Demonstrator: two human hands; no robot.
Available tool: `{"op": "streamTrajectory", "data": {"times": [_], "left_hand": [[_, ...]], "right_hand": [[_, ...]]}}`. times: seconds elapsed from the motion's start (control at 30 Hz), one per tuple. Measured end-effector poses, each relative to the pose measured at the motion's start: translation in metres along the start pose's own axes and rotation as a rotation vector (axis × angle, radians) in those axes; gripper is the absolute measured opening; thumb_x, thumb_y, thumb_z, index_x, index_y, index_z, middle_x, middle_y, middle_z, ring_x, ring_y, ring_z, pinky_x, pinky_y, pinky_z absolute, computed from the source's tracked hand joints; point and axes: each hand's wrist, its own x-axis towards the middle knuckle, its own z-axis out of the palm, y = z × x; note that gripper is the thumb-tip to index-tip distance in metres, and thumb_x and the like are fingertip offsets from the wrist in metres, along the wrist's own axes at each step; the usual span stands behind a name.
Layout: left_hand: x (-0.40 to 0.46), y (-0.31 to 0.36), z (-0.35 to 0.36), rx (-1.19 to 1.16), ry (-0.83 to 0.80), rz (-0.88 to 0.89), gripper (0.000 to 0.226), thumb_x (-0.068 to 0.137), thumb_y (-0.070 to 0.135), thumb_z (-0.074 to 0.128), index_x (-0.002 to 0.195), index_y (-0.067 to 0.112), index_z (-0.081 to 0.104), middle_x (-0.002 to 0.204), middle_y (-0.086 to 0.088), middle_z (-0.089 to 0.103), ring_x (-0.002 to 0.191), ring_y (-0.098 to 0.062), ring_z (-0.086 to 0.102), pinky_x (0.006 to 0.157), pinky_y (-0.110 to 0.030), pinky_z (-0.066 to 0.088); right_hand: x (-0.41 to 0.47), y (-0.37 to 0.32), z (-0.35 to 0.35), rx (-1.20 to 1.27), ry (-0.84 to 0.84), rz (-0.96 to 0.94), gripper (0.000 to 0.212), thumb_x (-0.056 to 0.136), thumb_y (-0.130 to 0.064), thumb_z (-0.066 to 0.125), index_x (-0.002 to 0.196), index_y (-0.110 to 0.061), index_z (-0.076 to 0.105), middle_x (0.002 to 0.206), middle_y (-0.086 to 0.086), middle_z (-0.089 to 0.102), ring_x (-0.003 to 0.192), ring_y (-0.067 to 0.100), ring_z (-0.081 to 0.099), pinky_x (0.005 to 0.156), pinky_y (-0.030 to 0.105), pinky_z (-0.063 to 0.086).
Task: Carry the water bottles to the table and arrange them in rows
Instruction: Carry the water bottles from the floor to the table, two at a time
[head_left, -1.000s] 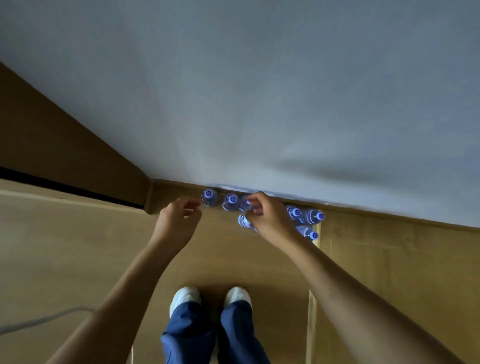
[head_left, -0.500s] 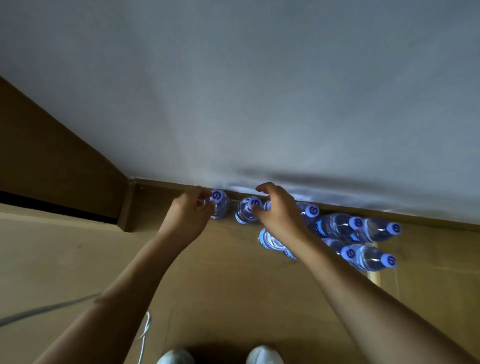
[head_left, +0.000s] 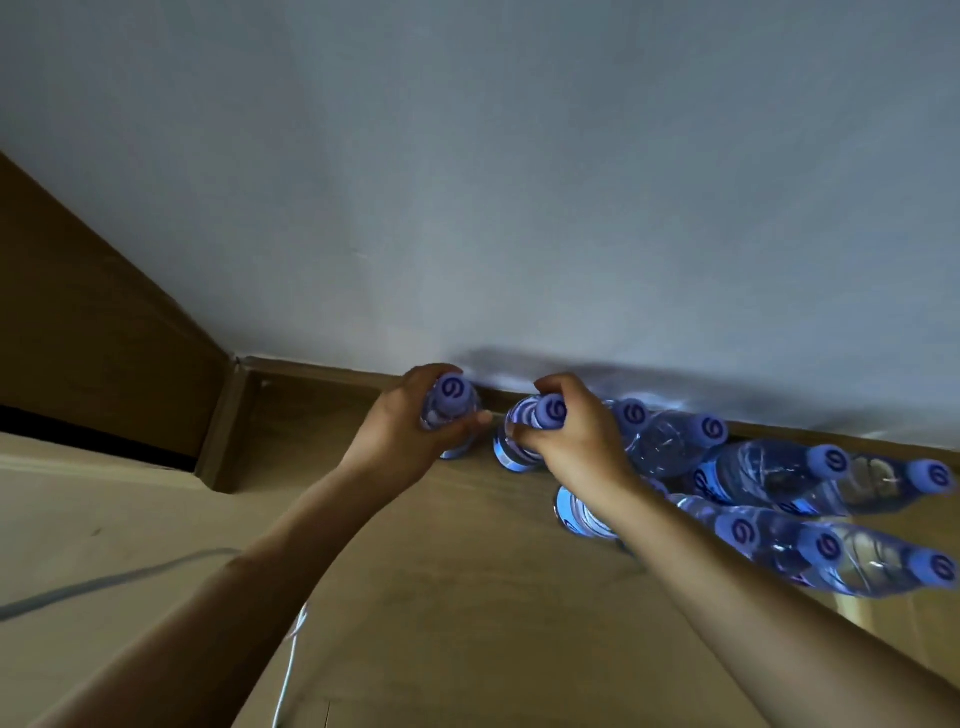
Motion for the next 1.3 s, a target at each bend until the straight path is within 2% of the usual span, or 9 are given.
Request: {"op": "streamTrajectory", "data": {"times": [0.07, 0.2, 0.4, 0.7, 0.83, 1.0, 1.13, 1.23, 1.3], "left_hand": [[0.003, -0.008, 0.006, -0.023, 0.025, 0.006, 0.047, 0.072, 0.035, 0.083, 0.113, 0.023, 0.062, 0.102, 0.008, 0.067, 0.087, 0.008, 0.061, 0.069, -0.002, 0.043], [0.004, -0.015, 0.017, -0.070, 0.063, 0.028, 0.039, 0.079, 0.022, 0.080, 0.111, 0.023, 0.060, 0.108, 0.000, 0.065, 0.095, -0.007, 0.062, 0.082, -0.015, 0.050], [0.003, -0.013, 0.022, -0.010, 0.075, 0.112, 0.026, 0.086, 0.018, 0.072, 0.107, 0.011, 0.059, 0.102, -0.005, 0.062, 0.097, -0.023, 0.060, 0.084, -0.037, 0.052], [-0.016, -0.012, 0.026, 0.002, 0.047, 0.126, 0.019, 0.086, 0.013, 0.072, 0.101, 0.012, 0.061, 0.099, -0.005, 0.062, 0.099, -0.030, 0.057, 0.087, -0.048, 0.049], [-0.028, -0.010, 0.022, -0.042, 0.043, 0.092, 0.018, 0.086, 0.008, 0.071, 0.100, 0.001, 0.062, 0.095, -0.013, 0.065, 0.092, -0.032, 0.061, 0.084, -0.053, 0.050], [-0.044, -0.001, 0.008, -0.072, 0.092, 0.053, 0.009, 0.089, 0.010, 0.068, 0.093, 0.004, 0.062, 0.088, -0.014, 0.065, 0.084, -0.030, 0.062, 0.080, -0.050, 0.051], [-0.052, 0.026, -0.011, -0.038, 0.132, 0.066, 0.011, 0.088, 0.010, 0.069, 0.093, 0.003, 0.063, 0.090, -0.015, 0.063, 0.085, -0.028, 0.061, 0.079, -0.041, 0.050], [-0.071, 0.071, -0.038, -0.027, 0.170, 0.069, 0.009, 0.087, 0.008, 0.069, 0.090, 0.004, 0.062, 0.086, -0.009, 0.062, 0.078, -0.014, 0.058, 0.067, -0.013, 0.044], [-0.093, 0.111, -0.057, -0.065, 0.160, 0.056, 0.010, 0.087, 0.006, 0.068, 0.085, 0.012, 0.060, 0.083, -0.004, 0.061, 0.074, -0.007, 0.056, 0.064, -0.009, 0.042]], "right_hand": [[-0.003, 0.005, 0.005, 0.073, 0.039, 0.027, 0.050, 0.073, -0.011, 0.085, 0.115, -0.016, 0.058, 0.101, -0.002, 0.062, 0.092, 0.013, 0.058, 0.069, 0.007, 0.041], [-0.008, 0.011, 0.013, 0.115, 0.056, 0.019, 0.054, 0.073, -0.010, 0.085, 0.121, -0.014, 0.059, 0.107, 0.000, 0.064, 0.099, 0.014, 0.060, 0.089, 0.028, 0.049], [-0.014, 0.015, 0.016, 0.114, 0.037, -0.140, 0.032, 0.068, -0.012, 0.089, 0.083, -0.004, 0.062, 0.078, 0.008, 0.070, 0.071, 0.015, 0.061, 0.071, 0.038, 0.049], [-0.015, 0.022, 0.015, 0.046, 0.006, -0.252, 0.036, 0.071, -0.008, 0.086, 0.097, -0.012, 0.062, 0.087, -0.007, 0.062, 0.081, 0.012, 0.058, 0.069, 0.009, 0.040], [-0.019, 0.024, 0.010, 0.002, -0.023, -0.268, 0.033, 0.071, -0.014, 0.087, 0.095, -0.014, 0.064, 0.086, -0.006, 0.066, 0.084, 0.016, 0.062, 0.076, 0.025, 0.048], [-0.033, 0.008, -0.002, 0.028, 0.036, -0.316, 0.030, 0.071, -0.030, 0.088, 0.083, -0.022, 0.063, 0.079, -0.007, 0.068, 0.077, 0.010, 0.064, 0.072, 0.028, 0.051], [-0.047, -0.027, -0.030, 0.168, 0.055, -0.303, 0.030, 0.074, -0.020, 0.087, 0.071, -0.043, 0.067, 0.069, -0.025, 0.068, 0.069, -0.010, 0.062, 0.065, 0.007, 0.044], [-0.068, -0.063, -0.062, 0.220, 0.050, -0.267, 0.019, 0.074, -0.030, 0.086, 0.079, -0.021, 0.071, 0.077, -0.007, 0.074, 0.076, 0.011, 0.068, 0.076, 0.030, 0.055], [-0.092, -0.096, -0.087, 0.247, 0.011, -0.246, 0.036, 0.072, -0.041, 0.081, 0.085, -0.010, 0.070, 0.079, 0.005, 0.073, 0.081, 0.028, 0.069, 0.078, 0.043, 0.056]]}}
